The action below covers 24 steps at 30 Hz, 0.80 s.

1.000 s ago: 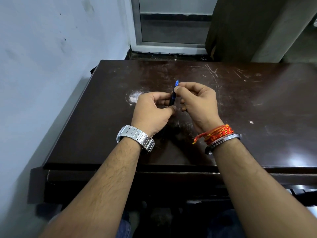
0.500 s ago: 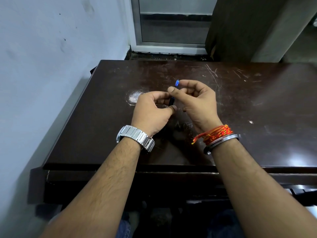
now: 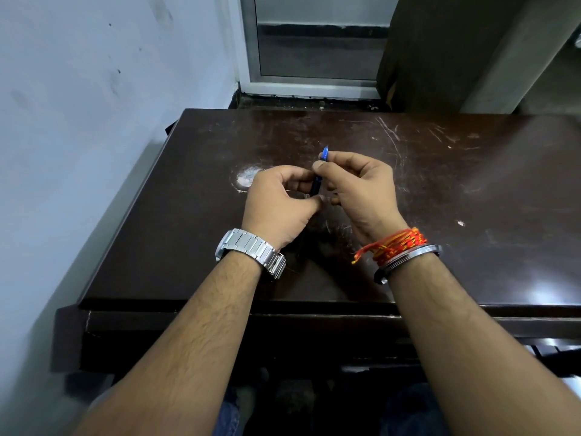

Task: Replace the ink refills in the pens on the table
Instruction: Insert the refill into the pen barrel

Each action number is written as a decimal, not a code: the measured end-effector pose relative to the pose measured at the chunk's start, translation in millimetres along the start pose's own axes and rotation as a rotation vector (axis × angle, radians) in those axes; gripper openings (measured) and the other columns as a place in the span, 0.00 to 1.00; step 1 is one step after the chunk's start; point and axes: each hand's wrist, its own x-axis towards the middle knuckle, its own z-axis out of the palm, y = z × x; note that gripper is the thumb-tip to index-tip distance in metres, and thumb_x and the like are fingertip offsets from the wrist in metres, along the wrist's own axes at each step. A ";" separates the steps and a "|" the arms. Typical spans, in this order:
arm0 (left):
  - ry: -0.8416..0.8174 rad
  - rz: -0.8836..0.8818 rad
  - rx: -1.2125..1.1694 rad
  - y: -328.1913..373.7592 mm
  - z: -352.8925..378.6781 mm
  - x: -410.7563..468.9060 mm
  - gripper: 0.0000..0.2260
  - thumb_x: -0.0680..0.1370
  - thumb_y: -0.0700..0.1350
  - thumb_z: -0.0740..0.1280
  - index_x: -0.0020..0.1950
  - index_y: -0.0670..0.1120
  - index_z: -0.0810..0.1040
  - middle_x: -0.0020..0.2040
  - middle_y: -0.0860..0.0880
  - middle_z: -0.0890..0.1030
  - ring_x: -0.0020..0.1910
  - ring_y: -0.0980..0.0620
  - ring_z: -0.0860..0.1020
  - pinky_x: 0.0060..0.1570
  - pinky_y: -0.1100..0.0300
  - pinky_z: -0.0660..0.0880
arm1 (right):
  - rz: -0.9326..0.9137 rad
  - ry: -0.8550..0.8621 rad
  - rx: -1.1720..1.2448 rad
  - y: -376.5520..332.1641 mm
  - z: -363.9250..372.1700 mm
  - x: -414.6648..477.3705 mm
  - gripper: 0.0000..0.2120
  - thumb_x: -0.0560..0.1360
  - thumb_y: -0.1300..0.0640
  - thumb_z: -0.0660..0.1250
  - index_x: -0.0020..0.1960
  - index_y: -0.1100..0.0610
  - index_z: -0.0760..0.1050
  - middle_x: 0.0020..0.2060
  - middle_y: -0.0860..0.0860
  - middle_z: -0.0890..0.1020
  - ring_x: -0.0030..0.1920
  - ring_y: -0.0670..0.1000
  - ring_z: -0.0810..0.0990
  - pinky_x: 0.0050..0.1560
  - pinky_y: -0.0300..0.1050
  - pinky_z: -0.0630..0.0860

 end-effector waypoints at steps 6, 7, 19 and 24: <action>0.081 0.004 -0.034 0.6 2.4 0.9 0.19 0.64 0.42 0.80 0.53 0.51 0.81 0.43 0.53 0.85 0.42 0.60 0.83 0.41 0.63 0.80 | -0.023 -0.014 0.069 -0.4 -0.3 1.4 0.04 0.72 0.66 0.73 0.42 0.59 0.83 0.25 0.46 0.80 0.25 0.41 0.75 0.27 0.33 0.72; 0.074 -0.017 -0.062 0.7 3.4 1.4 0.19 0.66 0.42 0.78 0.55 0.50 0.80 0.44 0.52 0.86 0.43 0.59 0.84 0.43 0.60 0.81 | -0.023 -0.020 0.082 -0.4 -0.5 1.5 0.04 0.72 0.67 0.73 0.42 0.59 0.83 0.24 0.46 0.79 0.24 0.40 0.75 0.27 0.33 0.72; 0.043 -0.073 -0.072 1.5 3.5 1.4 0.21 0.66 0.41 0.77 0.58 0.48 0.78 0.41 0.51 0.85 0.40 0.59 0.84 0.40 0.64 0.78 | -0.040 -0.030 0.056 3.7 -1.4 4.3 0.06 0.71 0.65 0.74 0.40 0.56 0.84 0.26 0.47 0.81 0.25 0.40 0.75 0.27 0.33 0.72; 0.067 -0.042 -0.025 2.0 1.9 -1.1 0.24 0.62 0.44 0.82 0.54 0.49 0.77 0.37 0.53 0.83 0.36 0.60 0.81 0.37 0.66 0.77 | -0.043 -0.031 0.051 6.1 0.0 4.7 0.06 0.71 0.65 0.75 0.38 0.55 0.85 0.26 0.46 0.80 0.26 0.41 0.74 0.28 0.35 0.71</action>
